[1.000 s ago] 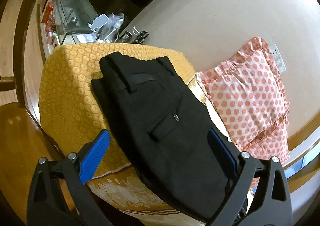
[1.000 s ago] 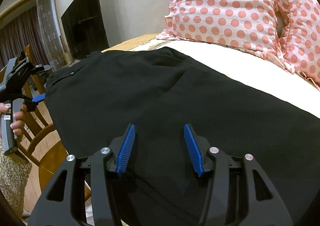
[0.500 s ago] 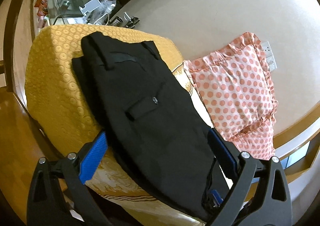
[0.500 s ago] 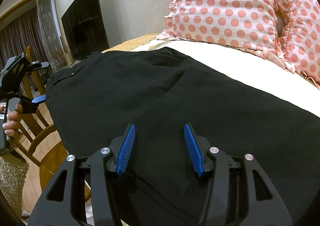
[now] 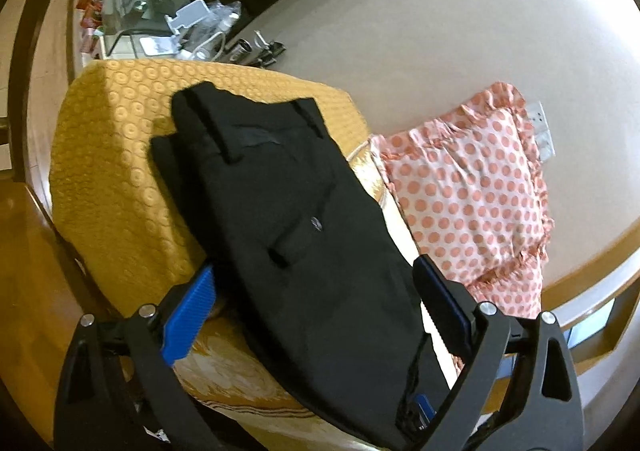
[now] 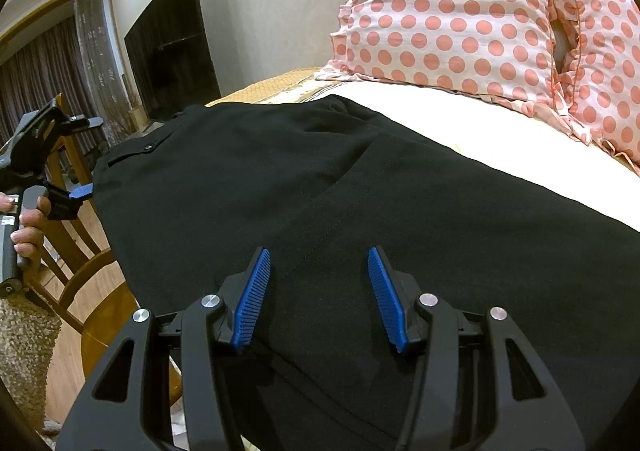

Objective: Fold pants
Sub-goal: 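Grasp the folded trousers' edge with the left tool and lift it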

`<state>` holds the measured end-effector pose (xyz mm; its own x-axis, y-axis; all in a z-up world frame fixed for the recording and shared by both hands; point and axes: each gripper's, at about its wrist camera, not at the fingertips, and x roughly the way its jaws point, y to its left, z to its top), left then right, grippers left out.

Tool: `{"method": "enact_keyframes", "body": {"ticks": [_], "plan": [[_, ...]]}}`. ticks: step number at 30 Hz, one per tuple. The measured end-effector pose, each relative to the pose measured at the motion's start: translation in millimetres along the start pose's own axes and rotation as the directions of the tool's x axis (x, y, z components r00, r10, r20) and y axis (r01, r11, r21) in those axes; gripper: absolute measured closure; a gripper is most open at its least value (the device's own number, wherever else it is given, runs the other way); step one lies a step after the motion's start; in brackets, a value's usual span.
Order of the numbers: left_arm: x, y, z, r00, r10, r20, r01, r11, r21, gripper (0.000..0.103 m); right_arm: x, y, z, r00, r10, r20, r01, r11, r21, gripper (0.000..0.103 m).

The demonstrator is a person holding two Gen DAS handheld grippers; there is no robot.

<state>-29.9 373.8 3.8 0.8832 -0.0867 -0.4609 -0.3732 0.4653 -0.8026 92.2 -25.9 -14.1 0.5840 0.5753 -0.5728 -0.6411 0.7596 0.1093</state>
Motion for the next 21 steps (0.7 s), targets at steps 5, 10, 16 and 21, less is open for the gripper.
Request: {"method": "enact_keyframes", "body": {"ticks": [5, 10, 16, 21], "plan": [[3, 15, 15, 1.000, 0.001, 0.030, 0.000, 0.999, -0.044, 0.019, 0, 1, 0, 1.000, 0.002, 0.001, -0.002, 1.000, 0.001, 0.049], [15, 19, 28, 1.000, -0.027, 0.006, 0.027, 0.996, -0.081, 0.028, 0, 0, 0, 1.000, 0.002, 0.001, -0.002, 1.000, 0.002, 0.049], [21, 29, 37, 0.998, -0.056, -0.001, 0.055, 0.988, -0.147, 0.036, 0, 2, 0, 1.000, 0.009, 0.003, -0.009, 1.000, 0.002, 0.049], [23, 26, 34, 0.999, 0.048, 0.000, -0.048, 0.990, -0.131, 0.083, -1, 1, 0, 1.000, 0.014, 0.006, -0.014, 1.000, 0.004, 0.049]]}}
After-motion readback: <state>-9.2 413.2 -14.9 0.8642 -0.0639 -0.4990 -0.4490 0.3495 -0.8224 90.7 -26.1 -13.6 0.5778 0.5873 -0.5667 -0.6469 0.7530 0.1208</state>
